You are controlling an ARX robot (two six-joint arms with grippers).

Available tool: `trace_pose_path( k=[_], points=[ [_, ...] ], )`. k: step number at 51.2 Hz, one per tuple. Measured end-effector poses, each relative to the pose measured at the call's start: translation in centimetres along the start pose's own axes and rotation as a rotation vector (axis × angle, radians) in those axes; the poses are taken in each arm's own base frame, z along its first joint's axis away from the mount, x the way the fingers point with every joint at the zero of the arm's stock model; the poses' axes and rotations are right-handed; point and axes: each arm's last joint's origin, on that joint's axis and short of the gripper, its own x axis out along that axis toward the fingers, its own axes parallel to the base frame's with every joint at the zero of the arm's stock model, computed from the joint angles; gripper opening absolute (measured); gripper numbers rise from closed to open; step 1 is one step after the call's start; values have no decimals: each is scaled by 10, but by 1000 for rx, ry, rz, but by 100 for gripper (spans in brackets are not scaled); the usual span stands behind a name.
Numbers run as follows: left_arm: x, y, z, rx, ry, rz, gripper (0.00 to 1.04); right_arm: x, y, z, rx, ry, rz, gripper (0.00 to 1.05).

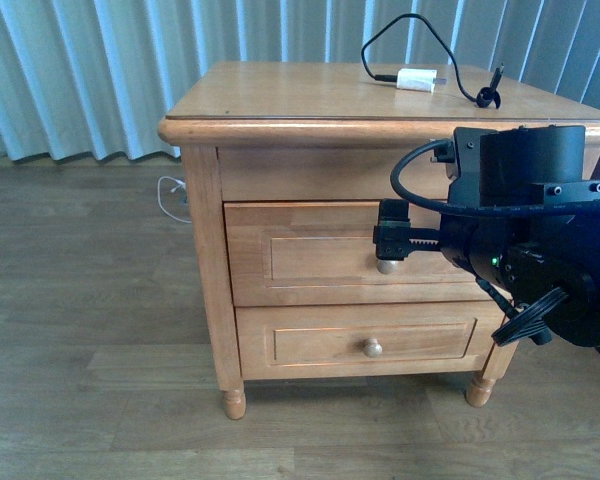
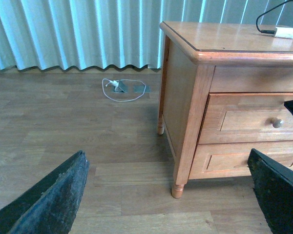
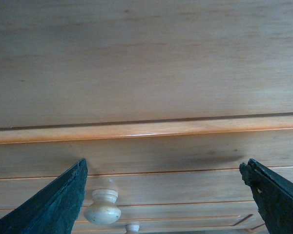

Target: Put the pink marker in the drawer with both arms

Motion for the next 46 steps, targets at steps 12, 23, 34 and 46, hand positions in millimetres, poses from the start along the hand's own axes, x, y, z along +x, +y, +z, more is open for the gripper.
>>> trace_pose_path(
  k=[12,23,34,46],
  points=[
    [0,0,0,0,0,0,99,2,-1,2,-4,0,6,96],
    [0,0,0,0,0,0,99,6,-1,5,-14,0,9,96],
    [0,0,0,0,0,0,99,6,-2,5,-17,2,8,96],
    [0,0,0,0,0,0,99,1,-5,4,-16,13,6,96]
  ],
)
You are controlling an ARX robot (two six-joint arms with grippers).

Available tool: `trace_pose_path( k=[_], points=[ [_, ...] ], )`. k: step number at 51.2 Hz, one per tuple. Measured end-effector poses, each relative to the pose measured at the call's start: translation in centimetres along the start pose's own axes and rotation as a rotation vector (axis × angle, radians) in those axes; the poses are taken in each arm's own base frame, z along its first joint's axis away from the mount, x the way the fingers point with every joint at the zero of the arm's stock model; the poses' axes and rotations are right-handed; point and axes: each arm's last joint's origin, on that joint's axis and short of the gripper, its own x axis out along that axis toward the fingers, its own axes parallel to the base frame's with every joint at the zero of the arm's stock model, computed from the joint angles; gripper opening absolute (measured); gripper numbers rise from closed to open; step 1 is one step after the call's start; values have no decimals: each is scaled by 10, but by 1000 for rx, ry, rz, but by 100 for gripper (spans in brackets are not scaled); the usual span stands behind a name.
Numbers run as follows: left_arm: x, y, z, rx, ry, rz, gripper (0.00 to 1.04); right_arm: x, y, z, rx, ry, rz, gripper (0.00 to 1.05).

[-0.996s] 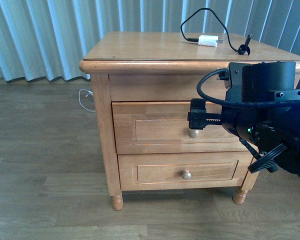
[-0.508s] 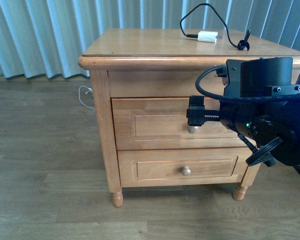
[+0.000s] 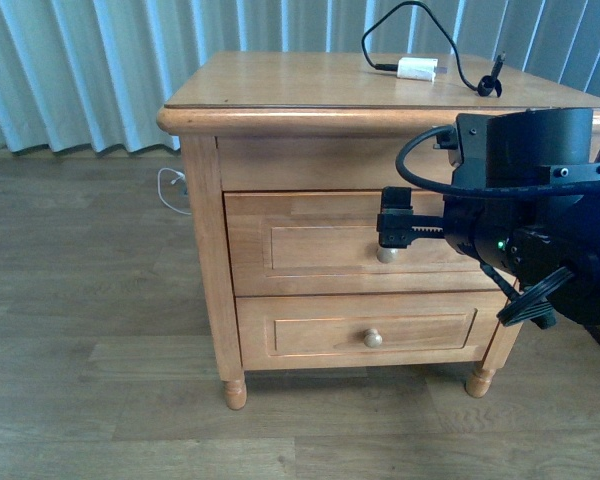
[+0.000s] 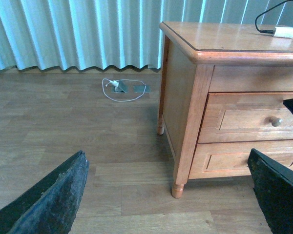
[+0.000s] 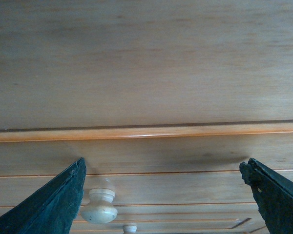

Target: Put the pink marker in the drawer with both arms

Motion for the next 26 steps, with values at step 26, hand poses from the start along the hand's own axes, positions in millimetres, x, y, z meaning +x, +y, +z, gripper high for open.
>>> trace_pose_path(
  k=[26],
  points=[
    [0,0,0,0,0,0,99,-133,-17,24,14,83,52,96]
  ],
)
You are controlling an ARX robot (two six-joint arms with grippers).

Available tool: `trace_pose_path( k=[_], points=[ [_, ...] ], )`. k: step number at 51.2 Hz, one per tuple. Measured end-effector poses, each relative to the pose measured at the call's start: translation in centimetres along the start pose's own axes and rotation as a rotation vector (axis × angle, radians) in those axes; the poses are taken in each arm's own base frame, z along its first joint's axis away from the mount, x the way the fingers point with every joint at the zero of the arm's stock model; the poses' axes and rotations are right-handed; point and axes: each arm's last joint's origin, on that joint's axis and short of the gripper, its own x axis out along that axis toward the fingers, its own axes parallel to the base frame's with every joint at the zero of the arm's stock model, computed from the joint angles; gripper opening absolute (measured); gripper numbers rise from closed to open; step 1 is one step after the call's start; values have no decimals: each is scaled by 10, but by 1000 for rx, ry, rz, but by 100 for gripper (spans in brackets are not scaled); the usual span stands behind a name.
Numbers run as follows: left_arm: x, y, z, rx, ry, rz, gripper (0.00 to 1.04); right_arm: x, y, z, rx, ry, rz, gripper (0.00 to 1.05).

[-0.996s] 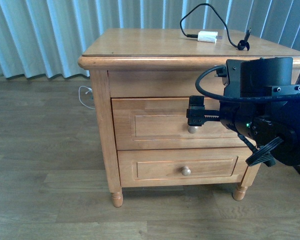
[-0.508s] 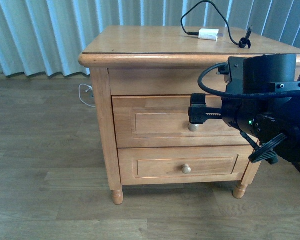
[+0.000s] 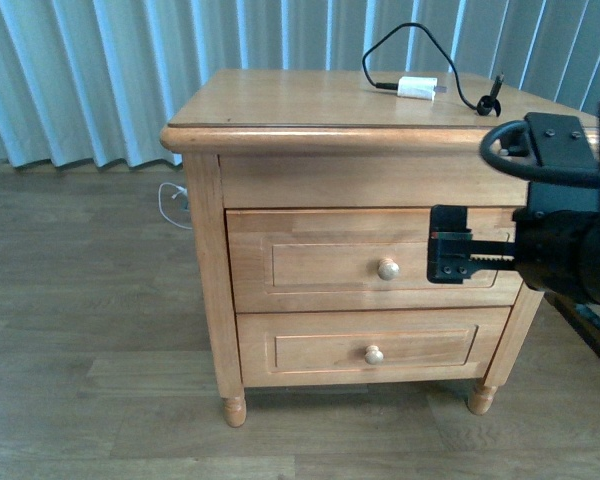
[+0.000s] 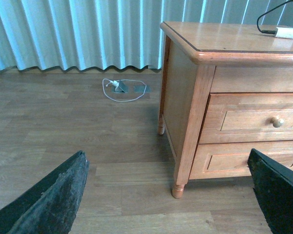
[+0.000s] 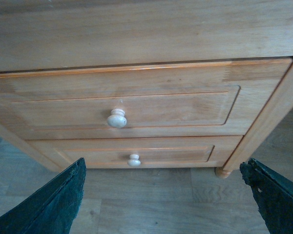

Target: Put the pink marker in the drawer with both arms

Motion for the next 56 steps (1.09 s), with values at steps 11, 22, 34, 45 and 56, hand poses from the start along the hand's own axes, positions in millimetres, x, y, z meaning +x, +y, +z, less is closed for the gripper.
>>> trace_pose_path(
  k=[11,22,34,45,56],
  points=[
    [0,0,0,0,0,0,99,-94,4,15,3,-50,59,96],
    [0,0,0,0,0,0,99,-174,5,8,19,-87,33,96],
    [0,0,0,0,0,0,99,-187,4,7,20,-141,13,95],
    [0,0,0,0,0,0,99,-194,-17,-24,-59,-407,-122,44],
    [0,0,0,0,0,0,99,-199,-28,-44,-69,-405,-127,1]
  ],
)
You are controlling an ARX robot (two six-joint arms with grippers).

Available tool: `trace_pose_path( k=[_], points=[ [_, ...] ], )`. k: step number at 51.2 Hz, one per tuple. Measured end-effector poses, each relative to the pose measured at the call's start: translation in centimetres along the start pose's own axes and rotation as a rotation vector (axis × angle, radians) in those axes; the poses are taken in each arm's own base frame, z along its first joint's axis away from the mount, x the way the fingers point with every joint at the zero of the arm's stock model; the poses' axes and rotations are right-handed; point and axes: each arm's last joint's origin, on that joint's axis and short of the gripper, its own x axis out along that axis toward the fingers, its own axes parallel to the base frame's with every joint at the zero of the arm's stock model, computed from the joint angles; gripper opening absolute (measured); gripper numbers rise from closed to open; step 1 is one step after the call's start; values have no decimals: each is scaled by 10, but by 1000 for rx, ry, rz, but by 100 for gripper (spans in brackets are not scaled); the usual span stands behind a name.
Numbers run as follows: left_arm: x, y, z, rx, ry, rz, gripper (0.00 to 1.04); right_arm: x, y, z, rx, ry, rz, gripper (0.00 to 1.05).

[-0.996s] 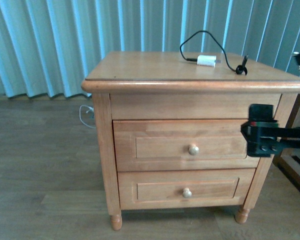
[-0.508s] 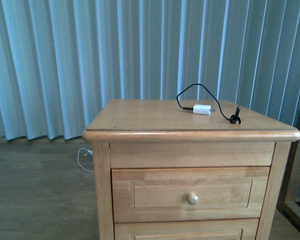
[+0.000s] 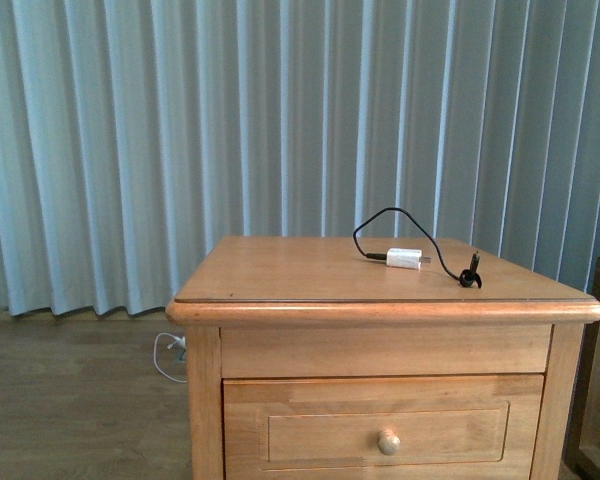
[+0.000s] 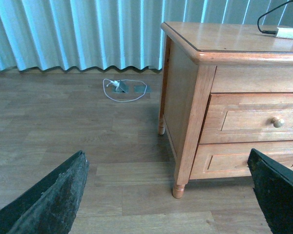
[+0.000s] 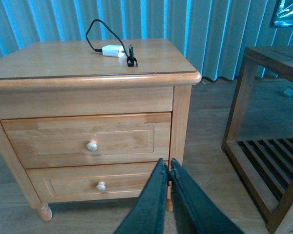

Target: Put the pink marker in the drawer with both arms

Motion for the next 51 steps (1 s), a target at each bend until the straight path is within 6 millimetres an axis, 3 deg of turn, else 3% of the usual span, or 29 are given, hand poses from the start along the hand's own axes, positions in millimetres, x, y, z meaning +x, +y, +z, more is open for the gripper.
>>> trace_pose_path(
  k=[12,51],
  points=[
    [0,0,0,0,0,0,99,-8,-13,-10,-2,-1,-8,1],
    [0,0,0,0,0,0,99,-27,-13,-30,-3,19,-4,1]
  ],
)
